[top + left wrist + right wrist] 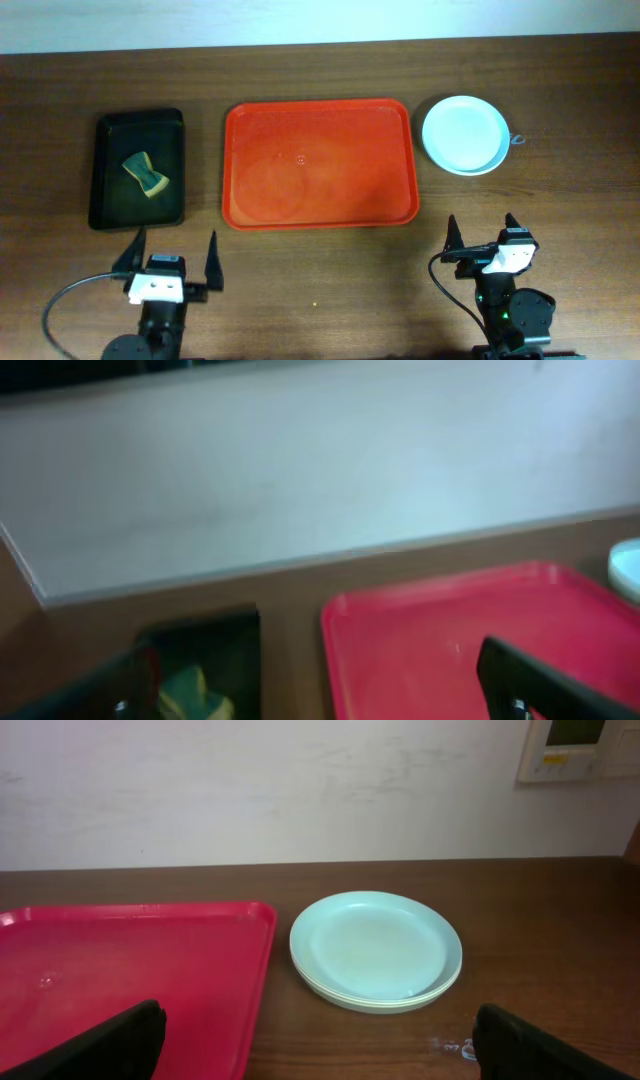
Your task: Clean dirty plates on tray and stack at the side
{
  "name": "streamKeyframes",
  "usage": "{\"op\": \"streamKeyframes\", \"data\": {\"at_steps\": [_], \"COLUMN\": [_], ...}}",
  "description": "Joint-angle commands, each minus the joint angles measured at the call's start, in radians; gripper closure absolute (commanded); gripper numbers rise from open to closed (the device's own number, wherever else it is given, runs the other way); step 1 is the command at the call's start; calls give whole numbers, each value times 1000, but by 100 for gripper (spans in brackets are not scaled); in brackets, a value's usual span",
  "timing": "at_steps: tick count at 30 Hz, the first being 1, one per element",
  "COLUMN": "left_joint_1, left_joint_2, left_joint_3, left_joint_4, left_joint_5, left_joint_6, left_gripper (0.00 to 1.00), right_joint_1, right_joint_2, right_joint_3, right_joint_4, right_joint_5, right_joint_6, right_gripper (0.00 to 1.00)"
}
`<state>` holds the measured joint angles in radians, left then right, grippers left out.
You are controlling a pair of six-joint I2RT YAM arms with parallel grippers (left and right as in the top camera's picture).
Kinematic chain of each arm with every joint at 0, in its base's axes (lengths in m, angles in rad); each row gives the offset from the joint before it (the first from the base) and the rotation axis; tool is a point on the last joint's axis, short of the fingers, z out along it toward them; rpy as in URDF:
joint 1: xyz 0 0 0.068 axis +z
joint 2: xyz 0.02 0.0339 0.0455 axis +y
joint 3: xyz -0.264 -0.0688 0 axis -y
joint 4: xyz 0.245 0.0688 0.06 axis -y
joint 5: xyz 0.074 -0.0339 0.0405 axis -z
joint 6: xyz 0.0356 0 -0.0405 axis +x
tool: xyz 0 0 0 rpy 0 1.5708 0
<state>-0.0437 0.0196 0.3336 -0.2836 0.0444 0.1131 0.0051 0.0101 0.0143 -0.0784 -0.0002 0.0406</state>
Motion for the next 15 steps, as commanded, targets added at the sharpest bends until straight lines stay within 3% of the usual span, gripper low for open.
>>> {"op": "streamKeyframes", "data": {"at_steps": [1, 4, 6, 9, 13, 15], "left_joint_1": [3, 3, 2, 3, 3, 3], "left_joint_2": [-14, -14, -14, -14, -14, -14], "left_joint_3": [-124, -265, -327, -325, -325, -325], "left_joint_4": [192, 438, 512, 444, 209, 210], "left_joint_5": [46, 45, 46, -12, -134, -147], "left_joint_6": [16, 16, 13, -15, -104, -106], "left_gripper": [1, 1, 1, 1, 1, 1], "right_joint_1": [-6, -6, -6, -6, -6, -6], "right_joint_2": [-7, -7, -7, -7, -7, -7], "right_joint_3": [-9, -9, -9, -9, -9, -9], "right_joint_4": [-2, -2, -2, -2, -2, -2], "right_joint_5": [5, 5, 5, 5, 5, 5], "right_joint_6": [-7, -7, -7, -7, -7, -7], "right_gripper": [1, 1, 1, 1, 1, 1]}}
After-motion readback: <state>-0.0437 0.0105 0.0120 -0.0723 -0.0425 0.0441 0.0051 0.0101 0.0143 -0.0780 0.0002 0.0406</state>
